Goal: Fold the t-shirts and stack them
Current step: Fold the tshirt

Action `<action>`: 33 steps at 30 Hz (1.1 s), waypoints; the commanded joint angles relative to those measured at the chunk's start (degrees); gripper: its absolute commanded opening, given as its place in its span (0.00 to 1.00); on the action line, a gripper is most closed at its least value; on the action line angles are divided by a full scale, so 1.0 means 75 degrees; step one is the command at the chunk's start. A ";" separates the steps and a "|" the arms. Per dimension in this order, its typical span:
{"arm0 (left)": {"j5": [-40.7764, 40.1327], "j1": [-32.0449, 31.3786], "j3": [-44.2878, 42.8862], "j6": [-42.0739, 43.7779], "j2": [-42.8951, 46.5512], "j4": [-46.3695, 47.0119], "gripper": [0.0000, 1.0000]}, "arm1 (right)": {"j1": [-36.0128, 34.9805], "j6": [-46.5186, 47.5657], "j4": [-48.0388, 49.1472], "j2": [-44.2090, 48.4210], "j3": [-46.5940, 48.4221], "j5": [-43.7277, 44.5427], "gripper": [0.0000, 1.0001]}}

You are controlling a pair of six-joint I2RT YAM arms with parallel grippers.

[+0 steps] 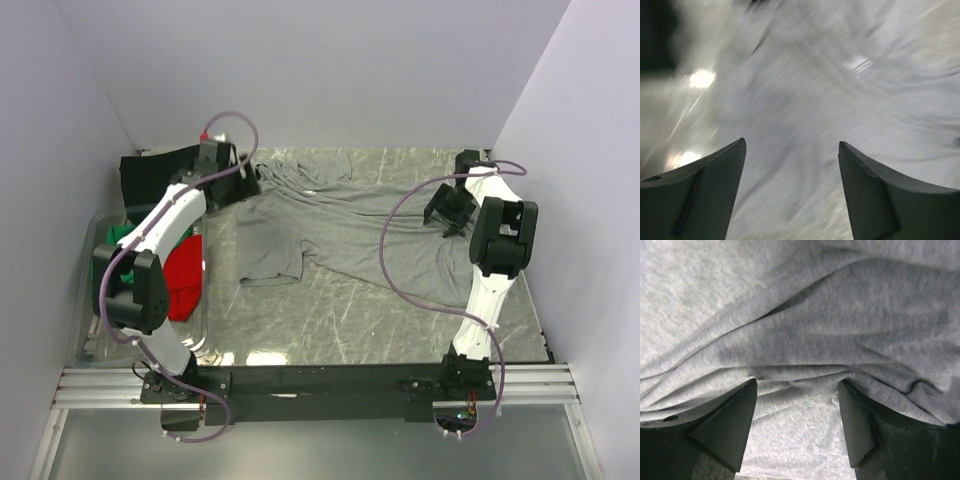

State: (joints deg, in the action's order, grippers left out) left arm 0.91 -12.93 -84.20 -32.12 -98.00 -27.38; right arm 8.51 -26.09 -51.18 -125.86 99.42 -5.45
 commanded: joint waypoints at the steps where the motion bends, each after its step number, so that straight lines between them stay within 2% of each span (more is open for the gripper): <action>1: -0.0893 -0.0046 0.1100 -0.0194 0.0186 -0.0931 0.79 | 0.0037 0.0033 0.0308 0.0609 -0.0247 -0.0280 0.72; 9: -0.1246 -0.0210 0.2144 -0.0182 0.0667 -0.1435 0.59 | 0.0037 0.0080 0.0425 0.1324 -0.0763 -0.0363 0.73; 14: -0.1234 -0.0233 0.2823 -0.0346 0.0983 -0.1413 0.51 | 0.0037 0.0068 0.0554 0.1641 -0.1161 -0.0398 0.72; 22: -0.0754 -0.0362 0.3434 -0.0545 0.1230 -0.1178 0.47 | 0.0037 0.0173 0.0519 0.1864 -0.1349 -0.0281 0.72; 33: -0.0696 -0.0421 0.4125 -0.0675 0.1265 -0.0979 0.43 | 0.0037 0.0232 0.0554 0.1958 -0.1502 -0.0292 0.72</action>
State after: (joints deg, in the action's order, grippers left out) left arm -5.19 -15.79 -53.54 -36.36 -90.78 -36.36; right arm 8.51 -25.52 -47.70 -114.50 88.47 -8.03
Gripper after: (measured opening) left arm 0.434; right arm 0.727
